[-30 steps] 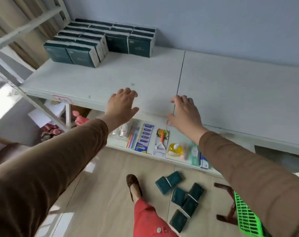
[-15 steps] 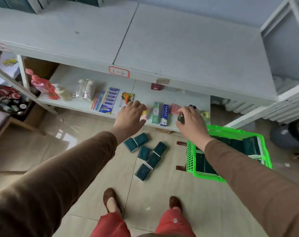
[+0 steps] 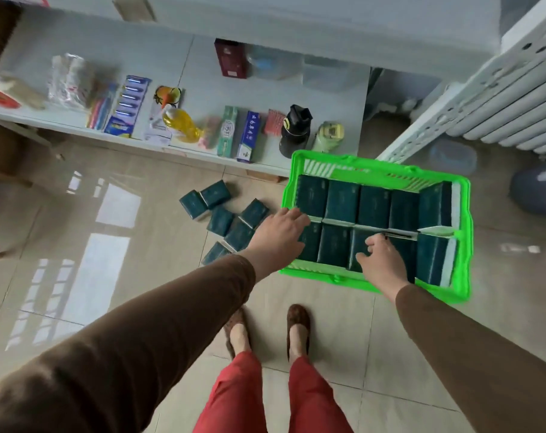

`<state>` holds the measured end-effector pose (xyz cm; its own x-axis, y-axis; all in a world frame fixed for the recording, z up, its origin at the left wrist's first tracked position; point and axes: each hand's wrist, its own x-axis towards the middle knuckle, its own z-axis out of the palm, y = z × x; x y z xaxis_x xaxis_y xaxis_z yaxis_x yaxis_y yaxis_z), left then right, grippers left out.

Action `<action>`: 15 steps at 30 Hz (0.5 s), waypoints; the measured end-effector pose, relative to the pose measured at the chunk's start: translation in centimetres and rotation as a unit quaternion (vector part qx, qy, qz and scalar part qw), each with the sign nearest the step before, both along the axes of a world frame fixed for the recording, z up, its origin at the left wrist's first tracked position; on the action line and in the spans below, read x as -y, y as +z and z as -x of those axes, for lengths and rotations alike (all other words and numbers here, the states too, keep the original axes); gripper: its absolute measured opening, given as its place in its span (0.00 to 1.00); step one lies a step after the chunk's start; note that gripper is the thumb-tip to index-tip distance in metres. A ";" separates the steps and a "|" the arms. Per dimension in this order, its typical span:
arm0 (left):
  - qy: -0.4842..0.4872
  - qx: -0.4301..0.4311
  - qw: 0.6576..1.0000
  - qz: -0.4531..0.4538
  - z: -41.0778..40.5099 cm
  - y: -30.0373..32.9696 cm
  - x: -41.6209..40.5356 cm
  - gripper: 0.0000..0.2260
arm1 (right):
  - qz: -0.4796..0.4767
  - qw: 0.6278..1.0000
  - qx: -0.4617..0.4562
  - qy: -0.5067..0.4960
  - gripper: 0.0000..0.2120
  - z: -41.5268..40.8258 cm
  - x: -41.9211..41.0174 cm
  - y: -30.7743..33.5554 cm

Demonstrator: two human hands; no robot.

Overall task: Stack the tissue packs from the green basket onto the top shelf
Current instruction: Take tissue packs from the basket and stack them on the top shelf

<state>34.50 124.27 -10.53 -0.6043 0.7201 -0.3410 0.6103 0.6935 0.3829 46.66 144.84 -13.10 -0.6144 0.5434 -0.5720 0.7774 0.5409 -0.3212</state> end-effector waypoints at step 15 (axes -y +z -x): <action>-0.054 -0.104 0.988 0.103 9.1 -11.4 -11.9 0.28 | 0.306 0.843 -0.055 -0.439 0.13 8.8 0.2 -11.2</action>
